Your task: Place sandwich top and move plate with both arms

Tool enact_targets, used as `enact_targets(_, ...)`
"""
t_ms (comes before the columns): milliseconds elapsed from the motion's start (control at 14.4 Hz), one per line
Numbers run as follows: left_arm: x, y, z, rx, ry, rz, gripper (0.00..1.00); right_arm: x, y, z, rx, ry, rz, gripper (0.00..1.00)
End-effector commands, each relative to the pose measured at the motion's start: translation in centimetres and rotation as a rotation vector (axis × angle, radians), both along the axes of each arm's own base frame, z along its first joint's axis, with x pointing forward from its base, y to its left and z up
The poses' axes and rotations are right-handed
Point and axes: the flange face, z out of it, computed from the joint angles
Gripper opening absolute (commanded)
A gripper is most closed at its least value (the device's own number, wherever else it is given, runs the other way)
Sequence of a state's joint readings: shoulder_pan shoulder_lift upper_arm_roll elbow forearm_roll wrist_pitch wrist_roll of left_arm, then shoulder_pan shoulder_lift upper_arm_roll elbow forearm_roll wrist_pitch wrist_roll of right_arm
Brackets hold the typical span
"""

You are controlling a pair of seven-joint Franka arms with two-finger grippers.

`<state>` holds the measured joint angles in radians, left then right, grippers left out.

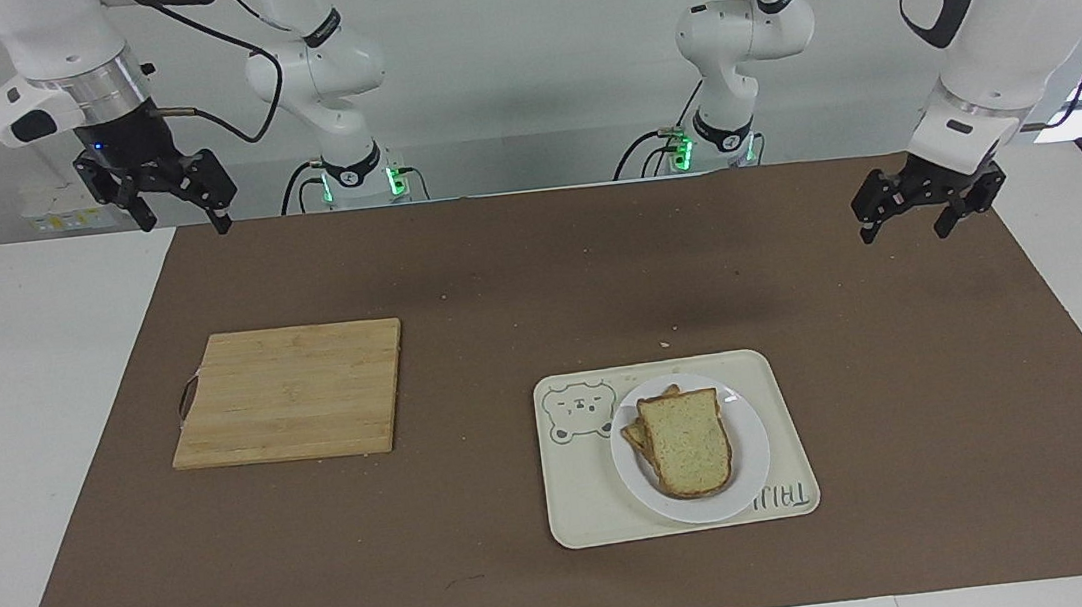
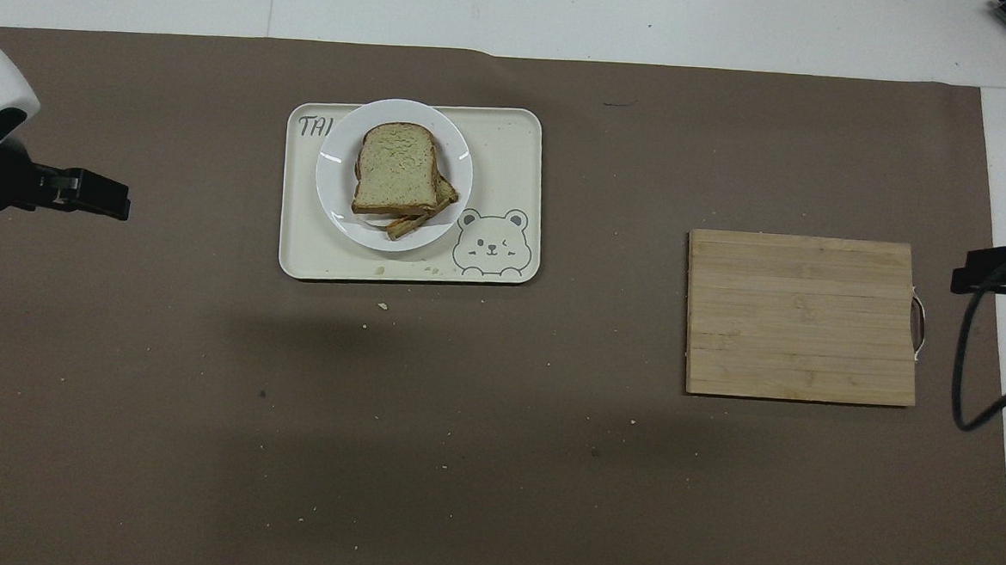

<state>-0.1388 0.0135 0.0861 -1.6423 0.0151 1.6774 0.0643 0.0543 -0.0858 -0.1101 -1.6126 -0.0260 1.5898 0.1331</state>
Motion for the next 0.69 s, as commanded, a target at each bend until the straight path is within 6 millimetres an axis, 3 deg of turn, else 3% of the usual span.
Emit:
enact_targets(0, -0.8, 0.2, 2.6, 0.034, 0.052, -0.02, 1.0, -0.8, -0.1, 0.2, 0.004, 0.003, 0.016, 1.0)
enact_targets(277, -1.2, 1.4, 2.0, -0.006, 0.077, 0.012, 1.0, -0.8, -0.1, 0.2, 0.004, 0.003, 0.016, 1.0)
enact_targets(623, -1.1, 1.3, 2.3, -0.008, 0.067, 0.01, 1.0, -0.8, -0.1, 0.2, 0.004, 0.005, 0.016, 1.0)
